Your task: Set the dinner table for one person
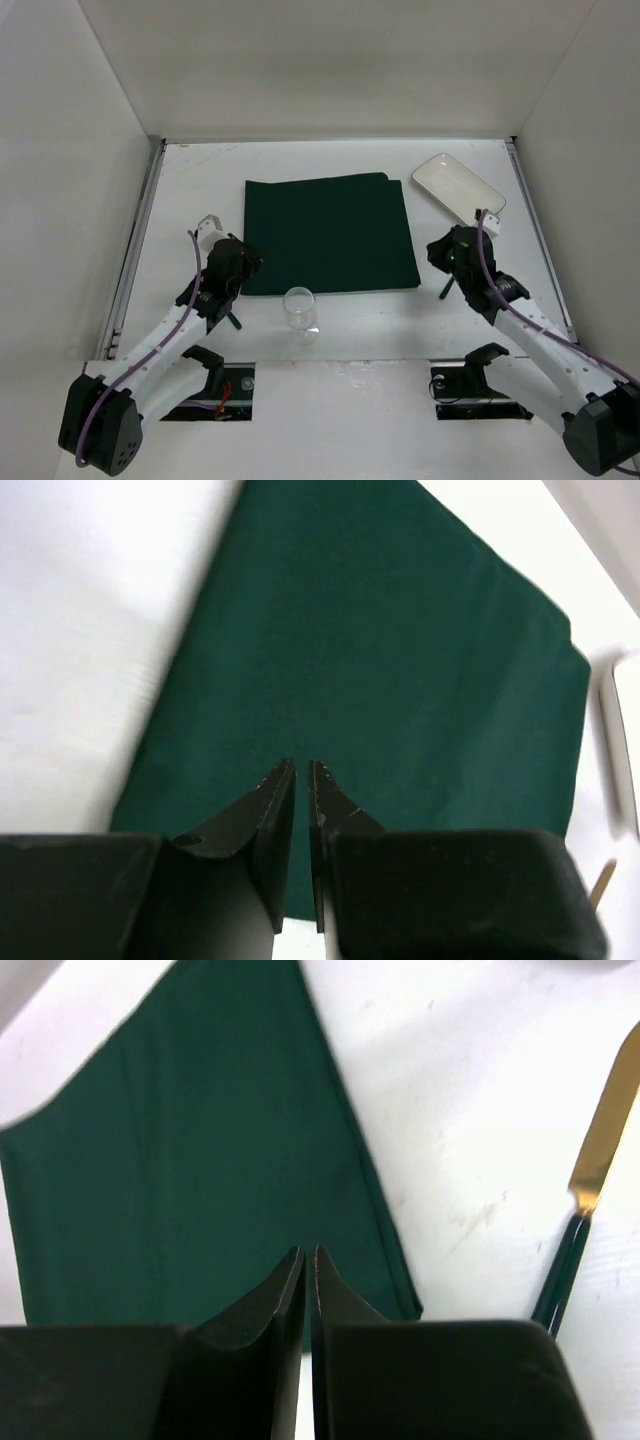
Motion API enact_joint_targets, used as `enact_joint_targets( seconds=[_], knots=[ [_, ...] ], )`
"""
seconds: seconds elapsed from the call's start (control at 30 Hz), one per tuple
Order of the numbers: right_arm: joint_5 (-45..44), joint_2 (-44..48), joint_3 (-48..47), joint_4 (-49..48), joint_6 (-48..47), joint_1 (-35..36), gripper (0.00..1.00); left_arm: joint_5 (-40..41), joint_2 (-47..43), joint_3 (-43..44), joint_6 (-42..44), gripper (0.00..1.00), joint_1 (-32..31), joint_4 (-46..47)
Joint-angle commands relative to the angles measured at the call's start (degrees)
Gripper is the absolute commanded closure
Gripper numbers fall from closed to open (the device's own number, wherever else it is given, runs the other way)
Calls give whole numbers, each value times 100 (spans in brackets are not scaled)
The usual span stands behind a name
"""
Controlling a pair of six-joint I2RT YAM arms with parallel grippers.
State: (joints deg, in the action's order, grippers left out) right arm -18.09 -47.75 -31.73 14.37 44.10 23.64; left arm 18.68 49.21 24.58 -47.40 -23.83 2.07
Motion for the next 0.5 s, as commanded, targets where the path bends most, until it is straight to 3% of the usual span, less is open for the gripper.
enact_joint_targets(
  seconds=[0.0, 0.13, 0.23, 0.37, 0.4, 0.47],
  knots=[
    [129, -462, -491, -645, -24, -389, 89, 276, 89, 92, 336, 91, -301, 732],
    [357, -1104, -983, -1032, 160, -1329, 88, 409, 80, -321, 345, 86, -398, 1470],
    [691, -1701, -1361, -1296, 152, -2120, 95, 409, 159, -655, 266, 83, -337, 1962],
    [903, -2492, -1582, -1594, 205, -3104, 96, 312, 229, -928, 310, 82, -328, 2631],
    [947, -2703, -1600, -1691, 205, -3307, 93, 312, 203, -972, 319, 82, -328, 2693],
    [982, -3125, -1618, -1893, 205, -3624, 76, 312, 150, -1130, 266, 80, -328, 2869]
  ],
)
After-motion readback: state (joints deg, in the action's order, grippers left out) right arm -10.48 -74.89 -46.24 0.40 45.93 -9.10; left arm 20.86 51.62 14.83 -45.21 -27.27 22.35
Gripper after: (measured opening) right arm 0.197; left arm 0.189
